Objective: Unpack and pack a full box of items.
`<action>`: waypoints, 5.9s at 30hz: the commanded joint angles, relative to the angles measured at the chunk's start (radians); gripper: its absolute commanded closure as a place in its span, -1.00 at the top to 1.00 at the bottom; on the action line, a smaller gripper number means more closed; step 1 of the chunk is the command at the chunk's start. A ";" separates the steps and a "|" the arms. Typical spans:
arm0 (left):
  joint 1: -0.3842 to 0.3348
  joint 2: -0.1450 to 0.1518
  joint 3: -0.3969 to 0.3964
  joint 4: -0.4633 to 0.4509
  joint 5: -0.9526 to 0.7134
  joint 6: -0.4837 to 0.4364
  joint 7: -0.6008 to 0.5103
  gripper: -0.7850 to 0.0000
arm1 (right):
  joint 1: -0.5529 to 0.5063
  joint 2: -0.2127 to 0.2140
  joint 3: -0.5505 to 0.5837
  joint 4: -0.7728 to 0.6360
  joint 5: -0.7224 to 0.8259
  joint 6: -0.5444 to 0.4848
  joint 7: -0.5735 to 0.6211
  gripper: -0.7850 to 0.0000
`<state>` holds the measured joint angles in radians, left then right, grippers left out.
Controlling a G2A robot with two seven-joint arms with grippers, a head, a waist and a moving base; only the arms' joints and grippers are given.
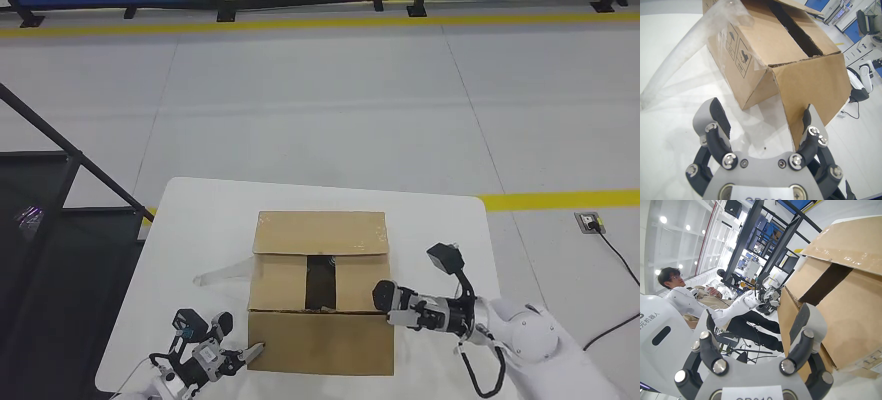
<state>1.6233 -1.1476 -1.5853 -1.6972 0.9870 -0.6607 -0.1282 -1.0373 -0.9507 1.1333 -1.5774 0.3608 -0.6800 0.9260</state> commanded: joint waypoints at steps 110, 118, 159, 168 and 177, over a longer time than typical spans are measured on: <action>0.077 0.021 -0.110 -0.033 -0.224 0.031 0.192 1.00 | 0.736 -0.487 -0.541 0.890 -0.072 0.215 -0.070 1.00; 0.089 0.020 -0.080 -0.071 -0.177 0.004 0.181 1.00 | 0.764 -0.538 -0.504 0.988 0.112 0.034 0.034 1.00; 0.035 -0.024 0.006 -0.149 -0.131 0.487 0.279 1.00 | 0.850 -0.665 -0.562 0.999 0.110 -0.178 0.036 1.00; 0.016 -0.028 -0.015 -0.072 -0.129 0.530 0.265 1.00 | 0.824 -0.572 -0.558 0.868 -0.054 -0.326 -0.112 1.00; -0.031 -0.032 0.004 0.005 -0.090 0.561 0.231 1.00 | 0.710 -0.458 -0.376 0.644 -0.244 -0.332 -0.180 1.00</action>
<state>1.6000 -1.1794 -1.5846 -1.7033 0.8900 -0.1040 0.1068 -0.3052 -1.4232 0.7209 -0.9057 0.1571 -1.0123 0.7696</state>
